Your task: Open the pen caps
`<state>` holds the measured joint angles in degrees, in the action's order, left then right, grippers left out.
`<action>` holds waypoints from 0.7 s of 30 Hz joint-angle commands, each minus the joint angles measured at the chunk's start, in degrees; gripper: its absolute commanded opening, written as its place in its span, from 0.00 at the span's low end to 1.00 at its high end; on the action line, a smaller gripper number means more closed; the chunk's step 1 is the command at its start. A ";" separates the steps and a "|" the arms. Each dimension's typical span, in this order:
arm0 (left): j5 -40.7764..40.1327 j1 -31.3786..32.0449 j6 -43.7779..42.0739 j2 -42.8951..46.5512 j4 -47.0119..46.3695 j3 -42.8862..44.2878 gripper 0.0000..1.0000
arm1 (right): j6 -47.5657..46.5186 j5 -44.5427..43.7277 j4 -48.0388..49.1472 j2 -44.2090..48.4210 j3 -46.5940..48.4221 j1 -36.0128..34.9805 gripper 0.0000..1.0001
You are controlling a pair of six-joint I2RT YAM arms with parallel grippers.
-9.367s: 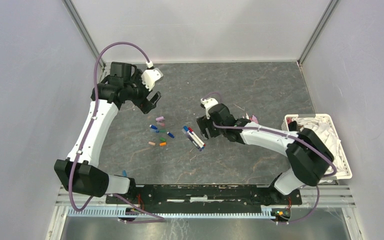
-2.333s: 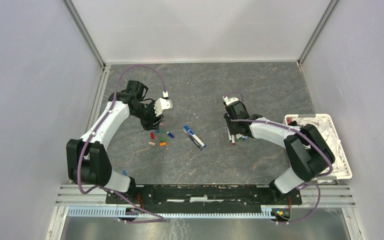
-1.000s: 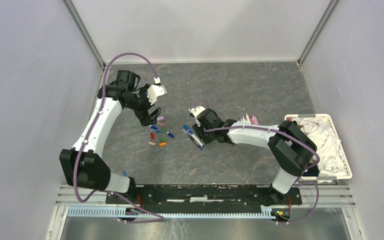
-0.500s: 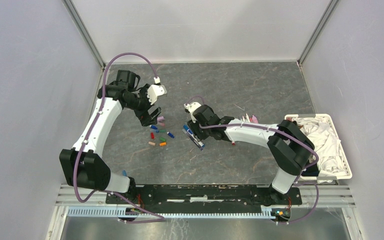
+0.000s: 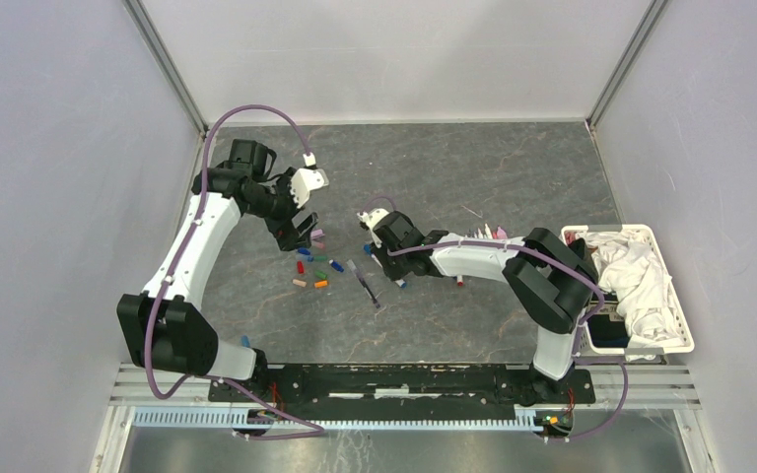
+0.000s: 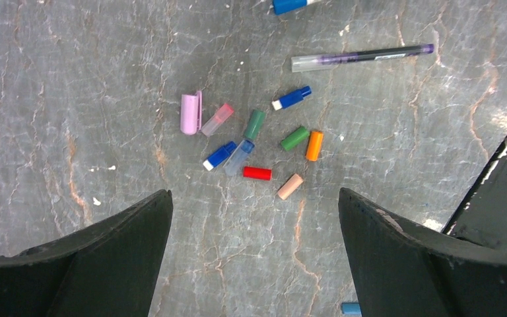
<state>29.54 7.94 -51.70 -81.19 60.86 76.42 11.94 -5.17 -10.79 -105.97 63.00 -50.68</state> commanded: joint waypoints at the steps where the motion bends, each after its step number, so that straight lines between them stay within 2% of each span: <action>1: 6.99 -0.20 -3.56 2.47 1.55 -2.84 1.00 | -0.51 0.35 -0.02 -0.53 1.68 0.99 0.17; 3: 9.93 -0.21 -7.13 3.45 2.45 -4.88 1.00 | -0.59 2.10 -0.11 1.34 1.91 1.81 0.05; 5: 12.70 -0.09 -11.03 4.24 3.62 -6.17 1.00 | -1.05 6.45 -0.11 3.65 2.08 2.88 0.00; 10: 17.82 0.49 -18.48 3.41 7.05 -5.38 1.00 | -1.28 25.72 -2.05 8.01 3.77 5.77 0.00; 15: 17.88 3.66 -22.06 2.84 8.05 -5.50 1.00 | 0.27 43.46 -2.91 9.10 5.06 6.24 0.00; 21: 16.12 8.13 -23.45 3.56 7.66 -6.89 0.98 | 1.76 56.14 -1.79 8.47 6.17 6.15 0.00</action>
<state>44.16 13.91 -70.52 -78.76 67.66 70.00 12.43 37.98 -13.87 -98.30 66.92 -44.31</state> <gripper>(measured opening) 0.996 0.047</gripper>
